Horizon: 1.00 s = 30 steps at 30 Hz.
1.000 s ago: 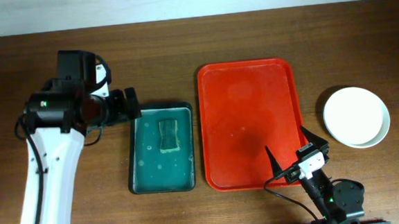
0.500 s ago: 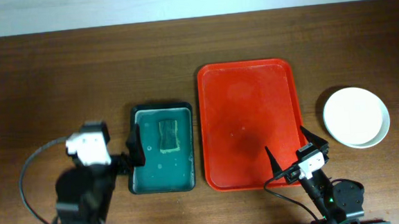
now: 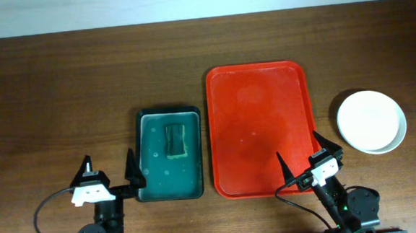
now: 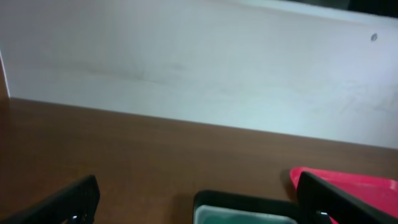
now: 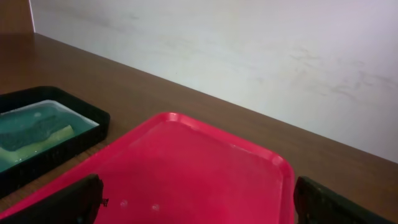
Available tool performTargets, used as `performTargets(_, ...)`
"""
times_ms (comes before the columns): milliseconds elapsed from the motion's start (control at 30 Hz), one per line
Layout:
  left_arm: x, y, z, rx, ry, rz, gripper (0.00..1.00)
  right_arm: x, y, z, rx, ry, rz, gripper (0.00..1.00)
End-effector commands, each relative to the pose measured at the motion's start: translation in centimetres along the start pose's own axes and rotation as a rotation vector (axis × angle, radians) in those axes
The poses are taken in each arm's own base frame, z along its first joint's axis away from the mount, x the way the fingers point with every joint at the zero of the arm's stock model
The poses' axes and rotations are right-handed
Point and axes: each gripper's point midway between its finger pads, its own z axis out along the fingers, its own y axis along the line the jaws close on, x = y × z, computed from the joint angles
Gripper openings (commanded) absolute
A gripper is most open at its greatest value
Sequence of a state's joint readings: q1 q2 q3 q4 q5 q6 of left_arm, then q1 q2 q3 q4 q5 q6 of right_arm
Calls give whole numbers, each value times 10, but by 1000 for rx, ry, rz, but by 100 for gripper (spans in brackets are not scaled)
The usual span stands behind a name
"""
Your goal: Clean dirty plates on tray and stack at the side
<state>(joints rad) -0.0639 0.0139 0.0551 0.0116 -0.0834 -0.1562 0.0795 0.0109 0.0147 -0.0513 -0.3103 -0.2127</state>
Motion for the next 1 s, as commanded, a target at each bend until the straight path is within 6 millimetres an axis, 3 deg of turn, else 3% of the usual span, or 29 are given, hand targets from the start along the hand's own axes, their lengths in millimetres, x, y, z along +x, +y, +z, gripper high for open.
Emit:
performTargets(0, 24, 8, 1, -27, 49, 21, 99, 3, 0, 0, 2, 5, 4, 98)
performTargets(233, 41, 11, 0, -37, 119, 27, 99, 3, 0, 0, 2, 5, 4, 98)
performTargets(967, 41, 11, 0, -37, 120, 27, 99, 3, 0, 0, 2, 5, 4, 98)
